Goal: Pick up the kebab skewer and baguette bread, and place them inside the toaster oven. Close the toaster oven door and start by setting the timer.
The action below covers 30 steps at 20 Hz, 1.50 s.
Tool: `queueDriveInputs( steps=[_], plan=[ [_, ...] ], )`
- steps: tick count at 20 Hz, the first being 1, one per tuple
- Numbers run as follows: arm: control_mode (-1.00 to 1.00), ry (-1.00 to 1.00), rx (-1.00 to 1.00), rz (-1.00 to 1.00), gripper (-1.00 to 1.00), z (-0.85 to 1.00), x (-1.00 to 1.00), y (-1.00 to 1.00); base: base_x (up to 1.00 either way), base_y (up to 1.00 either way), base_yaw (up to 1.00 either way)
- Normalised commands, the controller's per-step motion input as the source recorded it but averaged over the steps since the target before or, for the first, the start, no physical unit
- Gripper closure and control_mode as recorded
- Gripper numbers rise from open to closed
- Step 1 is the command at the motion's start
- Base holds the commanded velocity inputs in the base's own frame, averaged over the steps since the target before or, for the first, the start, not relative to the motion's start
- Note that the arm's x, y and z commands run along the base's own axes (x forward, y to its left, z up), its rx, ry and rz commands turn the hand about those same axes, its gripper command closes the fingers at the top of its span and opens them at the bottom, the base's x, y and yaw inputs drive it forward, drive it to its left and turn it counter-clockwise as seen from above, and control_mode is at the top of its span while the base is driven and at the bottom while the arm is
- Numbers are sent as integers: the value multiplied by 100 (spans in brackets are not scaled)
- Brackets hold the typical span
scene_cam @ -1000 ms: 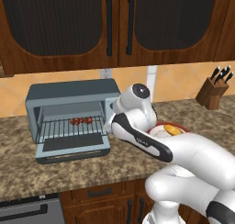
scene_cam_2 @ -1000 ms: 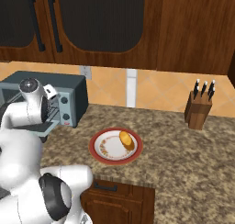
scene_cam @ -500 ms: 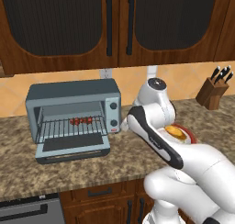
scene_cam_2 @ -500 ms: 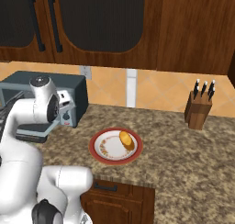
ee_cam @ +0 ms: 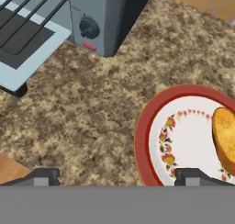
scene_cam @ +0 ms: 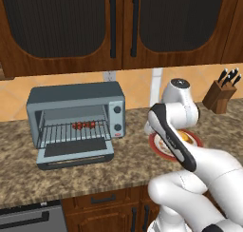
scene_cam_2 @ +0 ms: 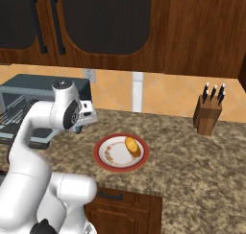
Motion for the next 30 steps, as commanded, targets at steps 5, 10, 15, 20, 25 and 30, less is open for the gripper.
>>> queueDriveInputs(
  steps=[5,10,15,20,25,30],
  plan=[
    [-100,4,0,-10,-100,-3,0,-57,0,0,0],
    [-100,0,0,-6,-100,-26,5,-50,0,0,0],
    [-100,0,0,-6,-100,-17,24,-36,0,0,0],
    [-100,0,0,-9,-100,-12,34,-25,0,0,0],
    [-100,0,0,-5,-100,-24,2,-59,0,0,0],
    [-100,0,0,-3,-100,-38,0,-57,0,0,0]
  ],
)
